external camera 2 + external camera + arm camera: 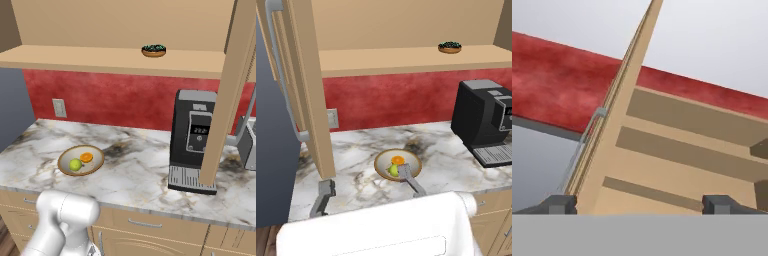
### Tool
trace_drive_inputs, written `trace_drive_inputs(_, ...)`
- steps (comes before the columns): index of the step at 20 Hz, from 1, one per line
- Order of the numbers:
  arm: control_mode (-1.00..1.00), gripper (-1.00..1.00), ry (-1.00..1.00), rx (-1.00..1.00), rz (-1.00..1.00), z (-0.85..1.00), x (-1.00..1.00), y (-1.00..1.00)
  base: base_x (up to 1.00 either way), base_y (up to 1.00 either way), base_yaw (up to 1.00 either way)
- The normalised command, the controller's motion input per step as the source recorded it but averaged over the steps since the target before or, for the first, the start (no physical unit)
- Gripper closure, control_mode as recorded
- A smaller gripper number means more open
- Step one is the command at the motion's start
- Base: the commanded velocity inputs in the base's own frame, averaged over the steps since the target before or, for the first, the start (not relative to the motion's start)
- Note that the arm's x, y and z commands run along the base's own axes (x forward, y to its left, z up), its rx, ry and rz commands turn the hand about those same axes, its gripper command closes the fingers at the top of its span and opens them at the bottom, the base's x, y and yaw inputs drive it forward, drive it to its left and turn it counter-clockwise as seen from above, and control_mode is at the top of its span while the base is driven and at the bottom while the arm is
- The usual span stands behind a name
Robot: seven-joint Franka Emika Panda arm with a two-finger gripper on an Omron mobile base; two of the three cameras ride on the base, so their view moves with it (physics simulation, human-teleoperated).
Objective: Open the cabinet. Pick the orange and pear from the cabinet and place them into the bowl. Then close the cabinet.
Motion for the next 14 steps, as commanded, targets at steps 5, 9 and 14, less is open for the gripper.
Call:
trace_drive_inputs(5, -1.00, -1.00, -0.04, 0.06, -0.33, -0.28, 0.15, 0.12, 0.00, 0.00, 0.00)
trace_drive_inputs(9, -1.00, -1.00, 0.00, 0.12, -0.15, -0.34, 0.03, -0.01, 0.00, 0.00, 0.00)
trace_drive_inputs(14, -1.00, -1.00, 0.00, 0.00, 0.00, -0.03, 0.01, 0.00, 0.00, 0.00, 0.00)
